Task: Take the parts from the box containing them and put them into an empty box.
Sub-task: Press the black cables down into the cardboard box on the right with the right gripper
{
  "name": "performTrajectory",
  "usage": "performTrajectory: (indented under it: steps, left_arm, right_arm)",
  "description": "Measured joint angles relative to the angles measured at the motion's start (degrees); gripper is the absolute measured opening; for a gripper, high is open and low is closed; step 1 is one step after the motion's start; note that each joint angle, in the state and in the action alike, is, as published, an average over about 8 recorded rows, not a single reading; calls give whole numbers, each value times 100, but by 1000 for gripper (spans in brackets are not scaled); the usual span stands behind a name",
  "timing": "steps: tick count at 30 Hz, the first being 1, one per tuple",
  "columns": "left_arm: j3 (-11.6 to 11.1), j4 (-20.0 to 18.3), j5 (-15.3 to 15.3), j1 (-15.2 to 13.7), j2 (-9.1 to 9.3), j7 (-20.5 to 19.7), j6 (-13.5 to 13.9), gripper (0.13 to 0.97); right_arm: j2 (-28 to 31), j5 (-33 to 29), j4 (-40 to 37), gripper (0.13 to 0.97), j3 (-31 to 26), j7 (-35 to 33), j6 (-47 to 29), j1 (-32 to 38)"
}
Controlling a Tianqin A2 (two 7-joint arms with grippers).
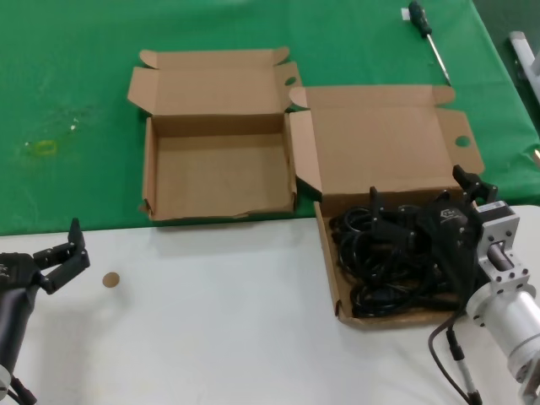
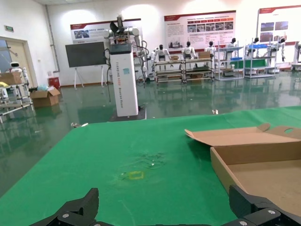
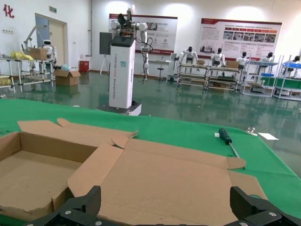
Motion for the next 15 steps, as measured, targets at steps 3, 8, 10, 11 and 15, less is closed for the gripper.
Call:
performTrajectory:
  steps: [3,8,10,11,15]
  left_arm:
    - [0,0,0,0,0,0,0,966]
    - [0,0,0,0,0,0,0,966]
    - [0,0,0,0,0,0,0,966]
    - [0,0,0,0,0,0,0,966]
    - [0,0,0,0,0,0,0,966]
  right_arm:
    - [0,0,0,966,0,0,0,0]
    - [0,0,0,966,0,0,0,0]
    - [0,0,0,966,0,0,0,0]
    - [0,0,0,966,0,0,0,0]
    - [0,0,0,966,0,0,0,0]
